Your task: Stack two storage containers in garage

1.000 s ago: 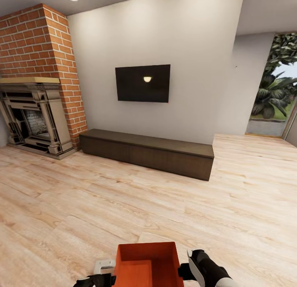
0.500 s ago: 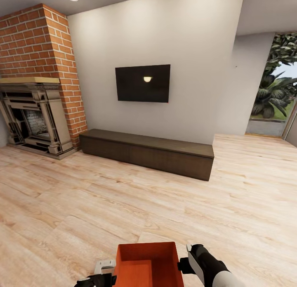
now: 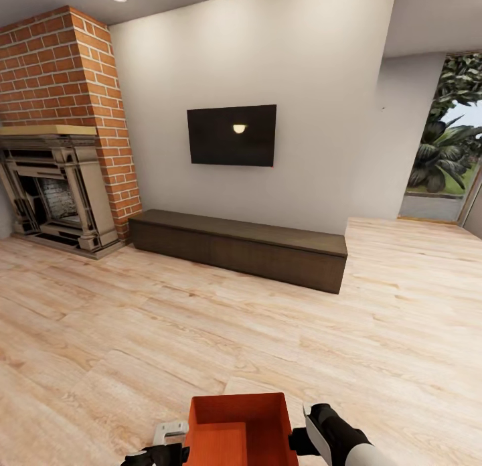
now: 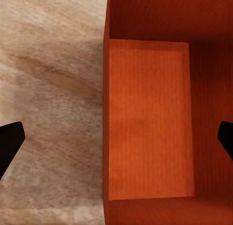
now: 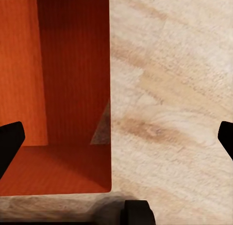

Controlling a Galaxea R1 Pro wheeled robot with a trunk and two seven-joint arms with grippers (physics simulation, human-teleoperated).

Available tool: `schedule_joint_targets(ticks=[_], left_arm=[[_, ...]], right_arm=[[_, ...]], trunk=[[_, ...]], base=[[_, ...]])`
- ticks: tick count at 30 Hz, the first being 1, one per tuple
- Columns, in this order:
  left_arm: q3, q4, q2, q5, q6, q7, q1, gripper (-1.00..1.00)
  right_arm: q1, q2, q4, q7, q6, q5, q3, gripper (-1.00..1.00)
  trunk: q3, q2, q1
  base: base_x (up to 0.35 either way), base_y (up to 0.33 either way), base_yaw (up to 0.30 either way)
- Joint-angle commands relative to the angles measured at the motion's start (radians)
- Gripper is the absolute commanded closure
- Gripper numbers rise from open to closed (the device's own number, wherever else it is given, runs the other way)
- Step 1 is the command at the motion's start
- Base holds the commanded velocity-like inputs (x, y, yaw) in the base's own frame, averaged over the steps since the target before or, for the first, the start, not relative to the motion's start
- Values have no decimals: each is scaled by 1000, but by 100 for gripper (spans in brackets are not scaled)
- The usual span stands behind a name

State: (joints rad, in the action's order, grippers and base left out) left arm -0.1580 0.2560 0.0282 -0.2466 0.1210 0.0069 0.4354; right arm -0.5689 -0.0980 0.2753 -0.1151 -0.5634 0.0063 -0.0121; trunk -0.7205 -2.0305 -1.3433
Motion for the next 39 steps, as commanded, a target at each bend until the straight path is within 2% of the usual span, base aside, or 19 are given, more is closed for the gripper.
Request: schedule_joint_targets(ticks=[1, 7, 23, 28, 39], left_arm=[[-6, 2, -1, -10, 5, 1, 0, -100], [-7, 2, -1, -10, 4, 1, 0, -100], [-8, 2, -1, -10, 3, 1, 0, -100], [-8, 2, -1, -10, 3, 1, 0, -100], [-8, 2, -1, -10, 2, 1, 0, -100]], right_arm=[[0, 0, -3, -3, -4, 0, -1, -100], [0, 1, -20, -3, 10, -1, 2, -100], [0, 1, -28, -3, 16, -2, 0, -100], [0, 1, -28, -3, 16, -2, 0, -100], [0, 1, -28, -3, 16, -2, 0, -100]], trunk=[[-1, 0, 0], [-1, 0, 0], [-51, -112, -61], [-51, -112, -61], [-86, -189, -103]], base=[[0, 0, 0], [0, 0, 0], [0, 0, 0], [0, 0, 0], [0, 0, 0]])
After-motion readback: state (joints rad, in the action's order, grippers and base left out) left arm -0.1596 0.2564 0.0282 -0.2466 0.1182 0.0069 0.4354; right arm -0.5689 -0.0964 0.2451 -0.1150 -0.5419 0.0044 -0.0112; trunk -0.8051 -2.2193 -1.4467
